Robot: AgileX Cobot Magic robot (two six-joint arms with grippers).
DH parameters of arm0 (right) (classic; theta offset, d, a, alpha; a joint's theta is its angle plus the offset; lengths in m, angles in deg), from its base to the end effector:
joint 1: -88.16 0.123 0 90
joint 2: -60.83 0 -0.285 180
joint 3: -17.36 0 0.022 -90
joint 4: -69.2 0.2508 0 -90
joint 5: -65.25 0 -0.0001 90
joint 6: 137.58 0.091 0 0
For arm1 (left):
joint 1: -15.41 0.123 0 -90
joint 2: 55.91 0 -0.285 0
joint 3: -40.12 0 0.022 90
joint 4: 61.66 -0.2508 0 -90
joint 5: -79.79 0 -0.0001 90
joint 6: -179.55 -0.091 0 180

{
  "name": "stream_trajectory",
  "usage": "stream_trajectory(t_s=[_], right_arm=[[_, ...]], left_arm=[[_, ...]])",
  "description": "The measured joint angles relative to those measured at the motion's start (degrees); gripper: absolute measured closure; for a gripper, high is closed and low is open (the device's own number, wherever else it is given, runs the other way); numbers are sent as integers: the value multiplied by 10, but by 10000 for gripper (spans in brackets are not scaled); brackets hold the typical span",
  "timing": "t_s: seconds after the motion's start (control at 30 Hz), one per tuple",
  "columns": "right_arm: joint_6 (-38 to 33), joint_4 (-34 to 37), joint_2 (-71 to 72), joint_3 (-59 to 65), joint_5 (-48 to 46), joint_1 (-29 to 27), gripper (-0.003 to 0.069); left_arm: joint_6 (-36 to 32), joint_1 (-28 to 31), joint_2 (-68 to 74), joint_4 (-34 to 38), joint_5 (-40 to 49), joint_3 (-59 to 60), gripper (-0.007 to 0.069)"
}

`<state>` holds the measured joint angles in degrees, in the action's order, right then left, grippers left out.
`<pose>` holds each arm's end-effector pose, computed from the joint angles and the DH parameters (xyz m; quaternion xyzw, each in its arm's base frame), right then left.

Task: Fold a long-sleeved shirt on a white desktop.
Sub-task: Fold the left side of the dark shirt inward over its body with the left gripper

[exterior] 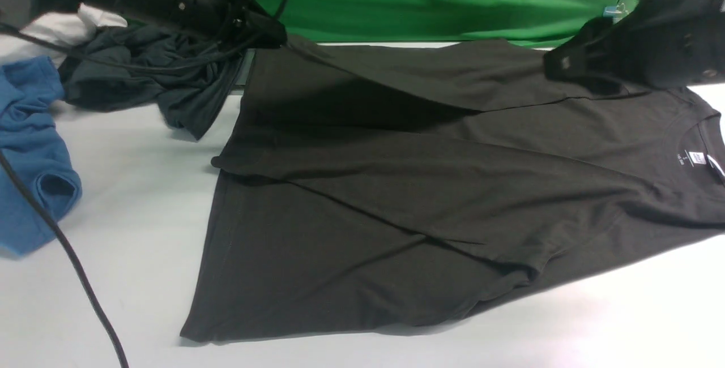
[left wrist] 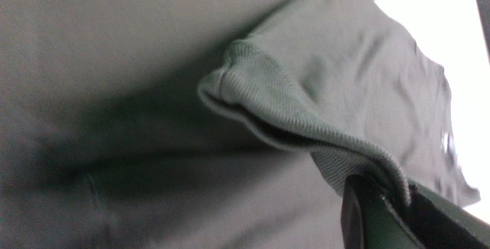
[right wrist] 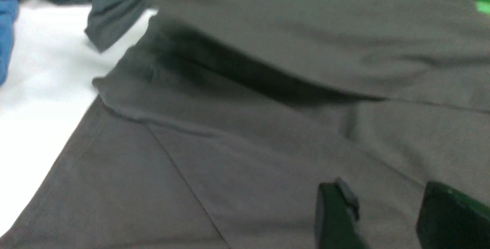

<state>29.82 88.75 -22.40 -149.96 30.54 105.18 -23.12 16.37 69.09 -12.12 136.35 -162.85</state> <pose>0.2698 0.1007 0.3457 -0.1453 0.8877 0.1619 0.4057 0.4529 -0.0502 0.2670 0.0090 0.9067 -0.3437 0.2442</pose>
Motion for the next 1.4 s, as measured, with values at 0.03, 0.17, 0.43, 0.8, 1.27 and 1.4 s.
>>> stream_trajectory(t_s=[0.03, 0.17, 0.43, 0.8, 1.27, 1.4], right_arm=[[0, 0, 3, 0, 1, -1, 365], [0, -2, 15, 0, -1, -2, 365], [0, -11, 16, 0, -8, -2, 365], [0, -30, 16, 0, -9, -2, 365], [0, -31, 16, 0, -10, -2, 365], [0, -31, 16, 0, -11, -2, 365]], left_arm=[[4, -5, -3, -14, 9, 0, 584], [35, -33, -7, -99, 39, 0, 584], [111, -86, -7, -259, 53, 27, 584], [105, -77, -19, -241, 53, 53, 584], [91, -62, -93, -192, 26, 47, 584], [107, -82, -63, -237, -1, 105, 581]])
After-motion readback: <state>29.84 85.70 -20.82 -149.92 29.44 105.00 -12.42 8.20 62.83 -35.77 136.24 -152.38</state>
